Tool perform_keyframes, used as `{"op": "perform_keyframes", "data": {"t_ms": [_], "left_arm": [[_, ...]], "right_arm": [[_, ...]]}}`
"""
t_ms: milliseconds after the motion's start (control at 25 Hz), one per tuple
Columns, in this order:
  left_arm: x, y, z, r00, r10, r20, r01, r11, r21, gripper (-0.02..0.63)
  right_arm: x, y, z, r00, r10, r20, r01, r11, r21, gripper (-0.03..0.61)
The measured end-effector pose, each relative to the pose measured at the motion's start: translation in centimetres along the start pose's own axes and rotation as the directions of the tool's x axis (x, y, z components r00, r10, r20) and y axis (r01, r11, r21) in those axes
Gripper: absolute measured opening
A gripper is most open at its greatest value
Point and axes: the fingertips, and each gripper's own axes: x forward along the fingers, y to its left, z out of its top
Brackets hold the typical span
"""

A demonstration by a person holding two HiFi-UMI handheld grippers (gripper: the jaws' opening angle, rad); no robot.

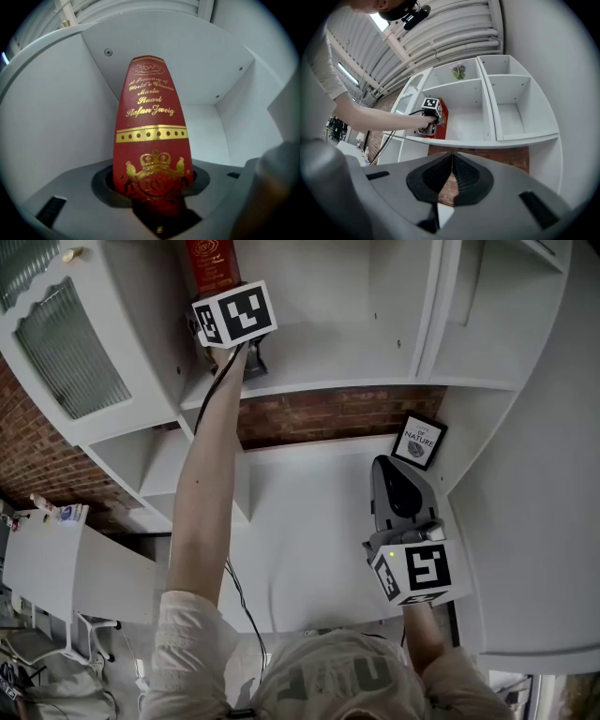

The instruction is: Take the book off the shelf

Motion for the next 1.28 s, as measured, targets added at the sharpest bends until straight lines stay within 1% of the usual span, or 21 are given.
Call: {"op": "perform_keyframes", "data": {"t_ms": [120,240,320,440,560,720,840,920,1000,1080,1120,1160,1280], "left_arm": [[-0.4,0.0,-0.1,1.000,0.007,-0.008,-0.007,1.000,-0.005,0.249],[-1.7,0.4,0.0,1.000,0.003,-0.020,-0.004,0.999,-0.039,0.247],[-2.9,0.8,0.2,1.000,-0.004,-0.010,0.003,0.998,-0.061,0.247],[-5.4,1.3,0.7,0.999,-0.011,0.032,0.014,0.996,-0.090,0.247],[-8.7,1.7,1.8,0.994,-0.011,0.110,0.021,0.995,-0.095,0.248],[-14.5,1.3,3.4,0.976,-0.021,0.218,0.037,0.997,-0.069,0.248],[-19.0,1.5,3.6,0.961,-0.022,0.277,0.032,0.999,-0.030,0.248],[-22.4,1.5,3.3,0.948,-0.036,0.318,0.041,0.999,-0.009,0.247],[-26.0,1.0,2.8,0.926,-0.061,0.372,0.077,0.997,-0.027,0.249],[-29.6,0.4,1.6,0.906,-0.058,0.419,0.097,0.993,-0.072,0.249],[-31.2,0.3,0.6,0.903,-0.046,0.428,0.089,0.993,-0.081,0.249],[-32.6,0.3,-0.5,0.901,-0.032,0.434,0.069,0.995,-0.070,0.249],[-35.3,-0.1,-3.5,0.893,-0.013,0.450,-0.001,1.000,0.030,0.249]], "right_arm": [[-0.6,0.3,0.8,1.000,0.004,0.013,-0.004,1.000,-0.029,0.015],[-1.2,0.3,1.8,0.999,0.007,0.032,-0.006,0.999,-0.042,0.015],[-1.3,0.3,2.3,0.999,0.014,0.042,-0.012,0.999,-0.041,0.015],[-1.0,1.0,3.2,0.998,0.042,0.057,-0.040,0.999,-0.028,0.015],[-0.5,2.3,4.6,0.993,0.079,0.089,-0.075,0.996,-0.045,0.015],[0.3,4.7,6.2,0.983,0.144,0.114,-0.137,0.988,-0.067,0.015],[0.4,6.3,7.5,0.973,0.178,0.147,-0.168,0.983,-0.078,0.015],[0.4,7.1,8.0,0.968,0.190,0.162,-0.181,0.981,-0.071,0.015],[0.1,7.5,8.2,0.966,0.192,0.174,-0.185,0.981,-0.054,0.015],[-0.2,7.8,8.3,0.965,0.186,0.185,-0.182,0.983,-0.040,0.015],[-0.4,7.9,8.2,0.964,0.184,0.189,-0.180,0.983,-0.038,0.015],[-0.6,8.1,8.2,0.964,0.184,0.194,-0.180,0.983,-0.039,0.015],[-1.1,8.7,8.1,0.959,0.183,0.217,-0.174,0.983,-0.063,0.015]]}}
